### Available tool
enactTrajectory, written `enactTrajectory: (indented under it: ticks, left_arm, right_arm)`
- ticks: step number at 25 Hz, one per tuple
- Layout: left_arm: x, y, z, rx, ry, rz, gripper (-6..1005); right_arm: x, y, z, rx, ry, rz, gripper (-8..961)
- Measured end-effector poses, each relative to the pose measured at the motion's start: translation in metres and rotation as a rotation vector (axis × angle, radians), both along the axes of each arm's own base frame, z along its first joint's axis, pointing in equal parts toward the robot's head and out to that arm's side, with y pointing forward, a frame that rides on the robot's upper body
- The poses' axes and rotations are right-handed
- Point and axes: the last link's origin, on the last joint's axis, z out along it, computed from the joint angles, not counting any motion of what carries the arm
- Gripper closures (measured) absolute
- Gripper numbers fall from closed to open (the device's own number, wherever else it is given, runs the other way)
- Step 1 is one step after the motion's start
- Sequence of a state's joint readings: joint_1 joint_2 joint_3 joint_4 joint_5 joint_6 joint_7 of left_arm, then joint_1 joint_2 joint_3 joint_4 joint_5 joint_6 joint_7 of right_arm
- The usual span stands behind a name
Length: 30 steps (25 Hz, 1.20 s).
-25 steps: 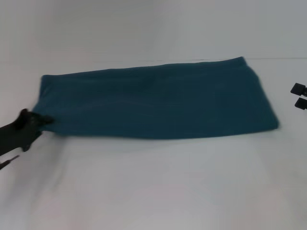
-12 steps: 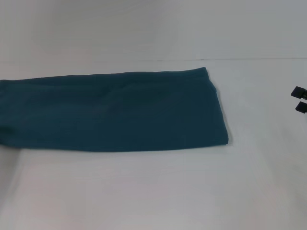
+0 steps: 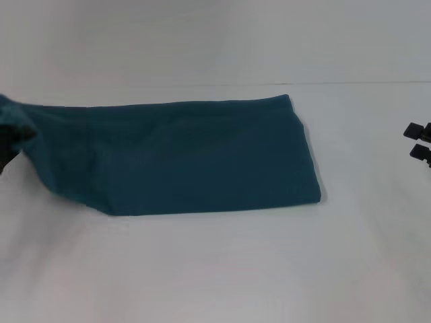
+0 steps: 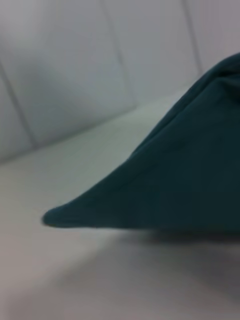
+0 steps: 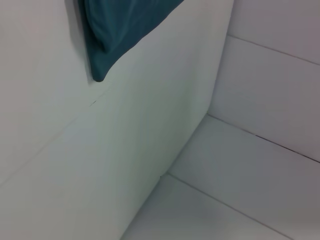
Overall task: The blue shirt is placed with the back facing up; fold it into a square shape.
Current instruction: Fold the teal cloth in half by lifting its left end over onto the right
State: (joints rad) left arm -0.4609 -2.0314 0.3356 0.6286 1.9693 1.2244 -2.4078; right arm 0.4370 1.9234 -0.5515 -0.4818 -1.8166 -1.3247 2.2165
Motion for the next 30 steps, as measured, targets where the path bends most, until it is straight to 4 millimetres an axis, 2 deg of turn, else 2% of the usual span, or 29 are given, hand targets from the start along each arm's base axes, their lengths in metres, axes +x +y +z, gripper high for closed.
enactTrajectory:
  ticks: [8,12,20,23,30]
  left_arm:
    - [0.056,0.026,0.004,-0.035,-0.047,-0.222,976]
    - [0.090,0.038,-0.007,-0.067,-0.071,-0.340,977]
    - [0.149,0.057,-0.044,-0.151,-0.030,-0.514,977]
    - [0.164,0.061,-0.060,-0.162,-0.010,-0.542,977]
    - [0.191,0.072,-0.112,-0.213,0.088,-0.576,978]
  right_arm:
    - [-0.001,0.000,-0.002,-0.004,-0.001,0.006,265]
    - [-0.001,0.000,-0.003,-0.005,0.000,0.008,265]
    - [-0.003,0.001,-0.005,-0.009,0.003,0.012,265]
    - [-0.004,0.001,-0.006,-0.012,0.006,0.012,265]
    - [-0.004,0.001,-0.008,-0.016,0.007,0.015,266]
